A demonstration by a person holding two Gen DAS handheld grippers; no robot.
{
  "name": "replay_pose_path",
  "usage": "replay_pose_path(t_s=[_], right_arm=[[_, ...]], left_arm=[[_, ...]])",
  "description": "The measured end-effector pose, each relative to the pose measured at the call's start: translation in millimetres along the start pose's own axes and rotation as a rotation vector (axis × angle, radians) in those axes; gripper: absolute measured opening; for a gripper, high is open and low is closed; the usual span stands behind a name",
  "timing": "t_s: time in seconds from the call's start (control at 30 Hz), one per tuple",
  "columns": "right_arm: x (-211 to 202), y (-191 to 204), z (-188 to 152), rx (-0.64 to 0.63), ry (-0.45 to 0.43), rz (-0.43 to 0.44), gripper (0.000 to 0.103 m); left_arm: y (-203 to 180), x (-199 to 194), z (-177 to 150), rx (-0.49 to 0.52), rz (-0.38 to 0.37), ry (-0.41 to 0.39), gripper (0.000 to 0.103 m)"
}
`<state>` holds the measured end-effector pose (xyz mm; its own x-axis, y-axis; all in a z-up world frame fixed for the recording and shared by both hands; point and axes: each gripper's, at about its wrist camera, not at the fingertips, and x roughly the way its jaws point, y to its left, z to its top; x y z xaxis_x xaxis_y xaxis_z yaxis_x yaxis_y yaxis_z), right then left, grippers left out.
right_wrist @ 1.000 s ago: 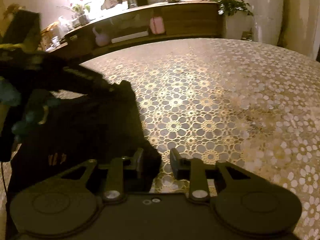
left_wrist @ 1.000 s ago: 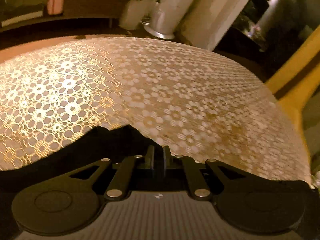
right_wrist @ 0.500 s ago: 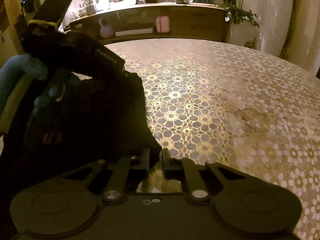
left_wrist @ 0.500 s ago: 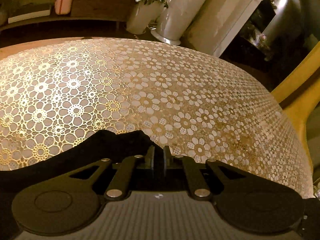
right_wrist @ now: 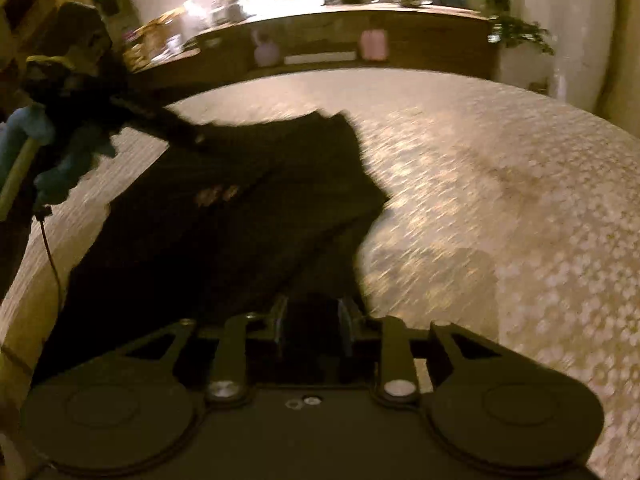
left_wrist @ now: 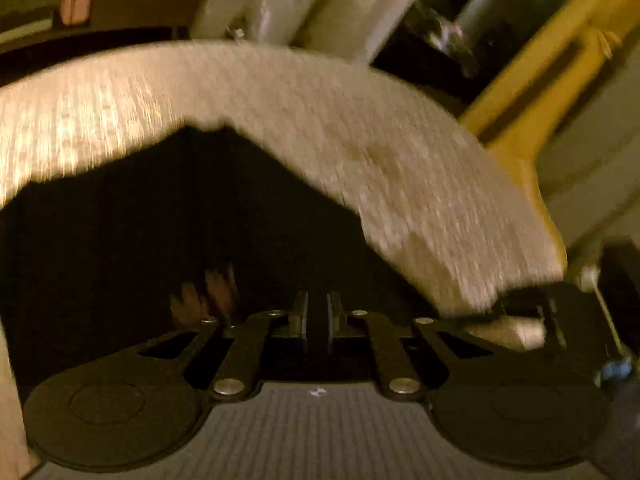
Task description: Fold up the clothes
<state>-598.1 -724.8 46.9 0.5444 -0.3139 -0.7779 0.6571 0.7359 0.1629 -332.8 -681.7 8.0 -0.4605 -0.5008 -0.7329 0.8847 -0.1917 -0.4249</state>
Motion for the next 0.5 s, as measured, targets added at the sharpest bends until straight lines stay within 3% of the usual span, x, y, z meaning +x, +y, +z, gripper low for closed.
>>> replay_pose_path(t_s=[0.3,0.5], right_arm=[[-9,32,-31,-0.017,0.046,0.012,0.103],[-11,59,-56,-0.075,0.066,-0.019,0.103]], left_arm=[[-26,-12,-78,0.025,0.049,0.095,0.008],[-27,-22,-118,-0.069,0.008,0.111,0.008]])
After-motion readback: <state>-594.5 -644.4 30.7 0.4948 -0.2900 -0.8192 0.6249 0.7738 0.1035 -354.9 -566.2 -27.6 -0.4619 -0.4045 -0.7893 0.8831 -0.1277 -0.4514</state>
